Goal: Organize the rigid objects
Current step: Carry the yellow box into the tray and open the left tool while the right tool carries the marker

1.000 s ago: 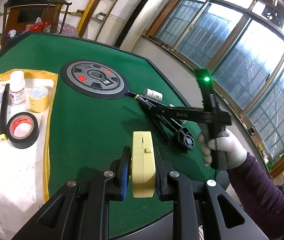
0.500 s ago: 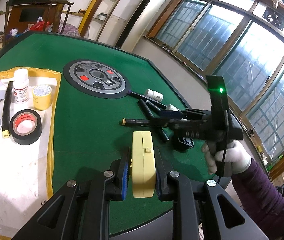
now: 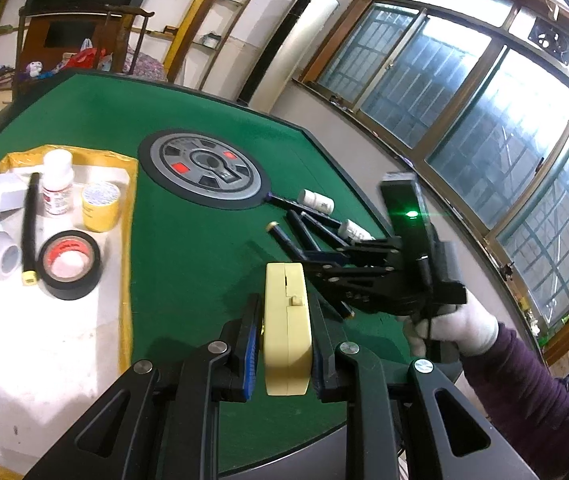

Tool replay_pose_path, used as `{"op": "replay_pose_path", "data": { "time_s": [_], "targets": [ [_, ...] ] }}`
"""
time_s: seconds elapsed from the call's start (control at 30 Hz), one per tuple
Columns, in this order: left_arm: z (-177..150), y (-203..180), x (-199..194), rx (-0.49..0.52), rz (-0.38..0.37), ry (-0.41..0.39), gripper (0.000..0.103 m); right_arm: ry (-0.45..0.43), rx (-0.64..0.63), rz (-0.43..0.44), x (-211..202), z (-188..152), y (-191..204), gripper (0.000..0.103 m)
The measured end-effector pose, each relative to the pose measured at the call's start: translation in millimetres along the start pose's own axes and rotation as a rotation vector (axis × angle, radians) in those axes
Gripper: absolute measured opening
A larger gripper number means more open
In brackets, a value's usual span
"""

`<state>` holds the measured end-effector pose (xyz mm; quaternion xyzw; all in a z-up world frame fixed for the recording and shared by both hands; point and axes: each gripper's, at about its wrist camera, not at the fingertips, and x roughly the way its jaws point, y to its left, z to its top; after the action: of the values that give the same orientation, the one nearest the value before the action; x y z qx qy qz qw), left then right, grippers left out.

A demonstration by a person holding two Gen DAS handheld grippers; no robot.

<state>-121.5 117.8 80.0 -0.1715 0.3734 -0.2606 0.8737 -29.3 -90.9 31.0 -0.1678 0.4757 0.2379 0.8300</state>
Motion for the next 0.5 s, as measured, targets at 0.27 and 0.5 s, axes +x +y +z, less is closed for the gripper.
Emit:
{"op": "replay_pose_path", "data": {
  "time_s": [0.27,0.5],
  "targets": [
    [14,31,-74,-0.055,0.032,-0.134,0.021,-0.175,0.29,0.244,-44,-4,-16,0.015],
    [20,69,-132,-0.073,0.283,-0.185,0.021,-0.249,0.334,0.44,-60,21,20,0.015]
  ]
}}
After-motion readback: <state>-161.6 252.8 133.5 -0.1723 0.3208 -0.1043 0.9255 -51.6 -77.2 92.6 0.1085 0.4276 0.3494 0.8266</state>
